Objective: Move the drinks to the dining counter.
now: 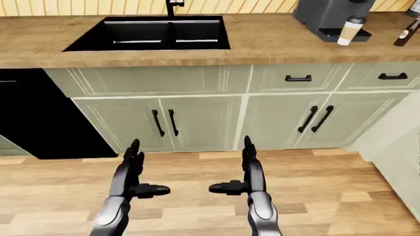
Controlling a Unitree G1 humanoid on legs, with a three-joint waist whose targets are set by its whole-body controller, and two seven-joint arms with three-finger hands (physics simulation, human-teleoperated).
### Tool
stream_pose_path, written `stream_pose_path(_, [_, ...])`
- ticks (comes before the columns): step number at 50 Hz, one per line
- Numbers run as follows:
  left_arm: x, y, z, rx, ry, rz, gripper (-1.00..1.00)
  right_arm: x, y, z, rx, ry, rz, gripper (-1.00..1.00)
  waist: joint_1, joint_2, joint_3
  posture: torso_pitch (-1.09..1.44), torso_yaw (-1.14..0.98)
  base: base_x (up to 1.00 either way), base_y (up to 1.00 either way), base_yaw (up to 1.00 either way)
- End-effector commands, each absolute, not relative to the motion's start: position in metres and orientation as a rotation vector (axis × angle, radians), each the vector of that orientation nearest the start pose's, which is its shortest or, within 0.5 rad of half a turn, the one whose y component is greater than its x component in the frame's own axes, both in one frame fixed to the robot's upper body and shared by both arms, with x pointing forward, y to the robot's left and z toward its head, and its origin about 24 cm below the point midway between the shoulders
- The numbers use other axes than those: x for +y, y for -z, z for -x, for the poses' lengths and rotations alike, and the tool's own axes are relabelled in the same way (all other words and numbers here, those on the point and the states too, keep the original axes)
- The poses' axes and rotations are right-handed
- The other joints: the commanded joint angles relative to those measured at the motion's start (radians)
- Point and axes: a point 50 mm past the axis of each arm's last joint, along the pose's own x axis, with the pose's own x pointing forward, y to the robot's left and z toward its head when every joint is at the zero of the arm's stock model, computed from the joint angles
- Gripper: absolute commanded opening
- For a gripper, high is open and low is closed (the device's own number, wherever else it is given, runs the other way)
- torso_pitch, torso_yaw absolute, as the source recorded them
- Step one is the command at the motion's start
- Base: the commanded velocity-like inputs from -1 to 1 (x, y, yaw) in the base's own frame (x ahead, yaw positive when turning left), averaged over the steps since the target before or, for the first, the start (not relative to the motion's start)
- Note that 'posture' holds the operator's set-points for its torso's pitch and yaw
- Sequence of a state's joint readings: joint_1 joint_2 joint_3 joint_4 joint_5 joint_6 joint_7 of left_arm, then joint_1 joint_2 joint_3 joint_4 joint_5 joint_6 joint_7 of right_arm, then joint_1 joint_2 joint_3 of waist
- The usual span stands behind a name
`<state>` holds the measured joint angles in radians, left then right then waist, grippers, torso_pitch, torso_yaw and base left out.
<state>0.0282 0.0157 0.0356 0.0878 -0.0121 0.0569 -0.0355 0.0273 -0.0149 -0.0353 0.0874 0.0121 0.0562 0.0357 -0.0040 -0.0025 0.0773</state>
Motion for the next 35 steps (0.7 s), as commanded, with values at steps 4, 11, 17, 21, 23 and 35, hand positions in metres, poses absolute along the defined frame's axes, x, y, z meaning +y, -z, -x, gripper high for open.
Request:
stream_pose_path(4, [0.161, -0.053, -0.253, -0.015, -0.011, -0.005, 1.00, -0.160, -0.042, -0.256, -0.005, -0.002, 0.013, 1.00, 0.009, -0.005, -0.043, 0.00, 0.00, 0.00, 0.00, 0.00])
stream_pose_path(11, [0.162, -0.059, -0.252, -0.026, -0.016, -0.007, 1.00, -0.159, -0.040, -0.257, -0.008, -0.003, 0.009, 1.00, 0.008, -0.004, -0.077, 0.00, 0.00, 0.00, 0.00, 0.00])
stream_pose_path(17, [0.161, -0.075, -0.254, -0.045, -0.013, -0.016, 1.00, -0.161, -0.052, -0.259, -0.025, 0.000, 0.006, 1.00, 0.008, -0.003, -0.084, 0.00, 0.00, 0.00, 0.00, 0.00])
stream_pose_path(21, [0.160, -0.094, -0.252, -0.064, -0.008, -0.025, 1.00, -0.163, -0.060, -0.259, -0.038, 0.005, 0.009, 1.00, 0.008, -0.003, -0.088, 0.00, 0.00, 0.00, 0.00, 0.00])
stream_pose_path(23, [0.160, -0.109, -0.251, -0.081, -0.007, -0.032, 1.00, -0.165, -0.068, -0.259, -0.047, 0.011, 0.009, 1.00, 0.006, -0.003, -0.091, 0.00, 0.00, 0.00, 0.00, 0.00])
stream_pose_path(35, [0.161, -0.159, -0.244, -0.151, 0.000, -0.048, 1.00, -0.172, -0.105, -0.259, -0.081, 0.028, -0.013, 1.00, 0.013, 0.076, -0.062, 0.00, 0.00, 0.00, -0.59, 0.00])
